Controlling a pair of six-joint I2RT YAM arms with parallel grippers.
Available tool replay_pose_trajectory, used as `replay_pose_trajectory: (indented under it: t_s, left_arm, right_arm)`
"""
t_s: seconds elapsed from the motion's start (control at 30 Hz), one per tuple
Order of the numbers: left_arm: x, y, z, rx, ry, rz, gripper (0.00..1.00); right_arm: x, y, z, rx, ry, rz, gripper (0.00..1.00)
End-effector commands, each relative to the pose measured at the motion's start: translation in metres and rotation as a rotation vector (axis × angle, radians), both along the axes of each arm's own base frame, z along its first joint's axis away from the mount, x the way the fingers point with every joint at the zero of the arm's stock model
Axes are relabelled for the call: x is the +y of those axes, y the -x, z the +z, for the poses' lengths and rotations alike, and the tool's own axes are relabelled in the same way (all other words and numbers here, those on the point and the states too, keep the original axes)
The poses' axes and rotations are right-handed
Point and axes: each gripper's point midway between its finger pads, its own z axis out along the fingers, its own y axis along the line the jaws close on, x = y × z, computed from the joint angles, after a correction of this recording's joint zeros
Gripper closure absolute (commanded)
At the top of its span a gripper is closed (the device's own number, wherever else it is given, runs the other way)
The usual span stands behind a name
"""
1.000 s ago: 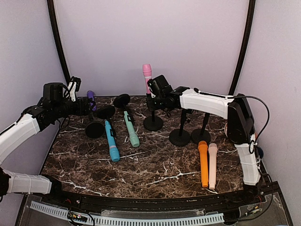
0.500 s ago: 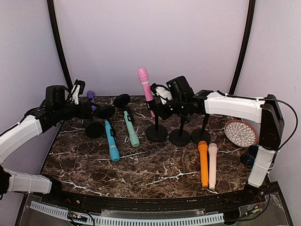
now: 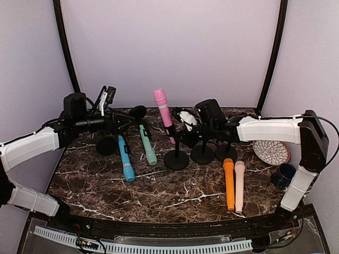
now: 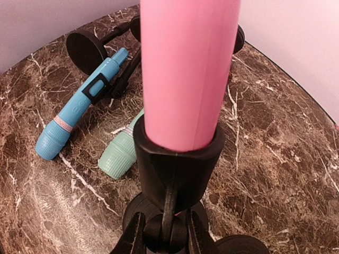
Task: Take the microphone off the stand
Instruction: Remove the microphone from the microphone stand.
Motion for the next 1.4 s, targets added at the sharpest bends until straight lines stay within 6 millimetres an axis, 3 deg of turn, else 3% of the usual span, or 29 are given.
replay_pose_trajectory:
  t_s: [0.0,0.1,0.37,0.7,1.03,1.17,1.23,1.37]
  left_arm:
    - [-0.035,-0.002,0.026,-0.060,0.032,-0.086,0.21]
    - [-0.042,-0.022,0.023,-0.019,0.055,-0.055,0.21]
    - [-0.055,-0.051,0.020,0.043,0.124,-0.028,0.21]
    - [-0.099,-0.056,-0.002,0.069,0.114,-0.081,0.21]
    - [-0.127,-0.073,-0.028,-0.024,0.053,0.075,0.23]
    - [-0.127,-0.081,-0.030,-0.008,0.081,0.125,0.34]
    - [-0.128,-0.083,-0.028,0.000,0.107,0.136,0.47]
    - [-0.130,-0.082,-0.025,0.017,0.156,0.130,0.61]
  right_arm:
    - [0.015,-0.006,0.061,-0.186,-0.175,0.037,1.00]
    - [0.012,-0.006,0.058,-0.214,-0.185,0.025,1.00]
    - [0.009,-0.009,0.050,-0.247,-0.207,-0.001,1.00]
    - [0.013,-0.004,0.039,-0.216,-0.205,0.031,1.00]
    - [0.013,0.002,0.031,-0.195,-0.175,0.055,1.00]
    - [0.011,0.001,0.029,-0.202,-0.158,0.053,1.00]
    - [0.010,0.002,0.028,-0.205,-0.144,0.052,1.00]
    - [0.008,0.000,0.020,-0.213,-0.084,0.038,1.00]
